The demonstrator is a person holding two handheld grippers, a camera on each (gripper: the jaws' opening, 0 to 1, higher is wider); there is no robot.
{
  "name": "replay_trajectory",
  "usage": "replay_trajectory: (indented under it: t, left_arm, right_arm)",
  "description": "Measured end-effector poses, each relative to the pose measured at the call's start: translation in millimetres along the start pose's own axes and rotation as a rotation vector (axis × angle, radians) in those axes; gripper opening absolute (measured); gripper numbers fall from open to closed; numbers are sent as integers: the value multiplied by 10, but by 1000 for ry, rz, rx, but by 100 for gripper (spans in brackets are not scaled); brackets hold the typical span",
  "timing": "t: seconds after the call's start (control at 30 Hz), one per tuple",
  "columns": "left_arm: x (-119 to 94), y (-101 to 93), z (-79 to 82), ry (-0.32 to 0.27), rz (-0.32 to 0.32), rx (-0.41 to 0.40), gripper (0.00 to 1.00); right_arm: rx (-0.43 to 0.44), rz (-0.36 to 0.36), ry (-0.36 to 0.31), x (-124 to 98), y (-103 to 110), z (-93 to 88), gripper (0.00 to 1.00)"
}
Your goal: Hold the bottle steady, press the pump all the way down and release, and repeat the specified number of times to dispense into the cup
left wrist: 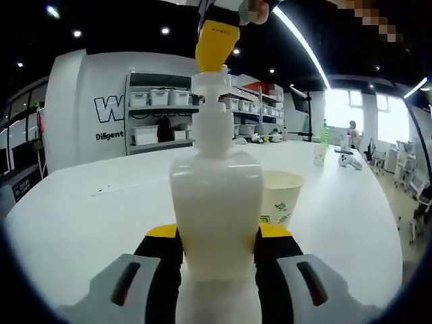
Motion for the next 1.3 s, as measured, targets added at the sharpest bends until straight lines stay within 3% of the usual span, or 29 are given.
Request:
replay_trajectory:
  t: [0.17, 0.27, 0.47, 0.63, 0.73, 1.0, 1.3]
  left_arm:
    - [-2, 12, -1, 3, -19, 1, 39]
    - [-11, 2, -5, 5, -47, 4, 39]
    - [-7, -8, -17, 7, -68, 11, 38]
    - [-6, -15, -25, 6, -75, 13, 38]
    - [-5, -15, -27, 10, -84, 16, 38]
    - [29, -5, -36, 31, -128, 35, 39]
    - [50, 11, -48, 58, -153, 35, 39]
  right_arm:
    - [-40, -12, -12, -23, 22, 1, 0]
    - [-108, -39, 6, -26, 32, -29, 0]
    - [-90, -27, 15, -4, 67, -96, 0]
    - [-21, -4, 27, 19, 55, -101, 0]
    - [-67, -9, 31, 30, 74, -101, 0]
    - [-32, 1, 52, 71, -63, -80, 0]
    - [-64, 4, 108, 121, -78, -49, 0]
Point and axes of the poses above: the point that each gripper's makers call its tool centre point, and the gripper's own axes: x roughly forward along the fingers, y roughly to its left, z roughly out of its top, the point moved 4 cm from there along -x, roughly backward along the fingers, and after that the axes turned 1 degree about -x, right-handed, at the moved point
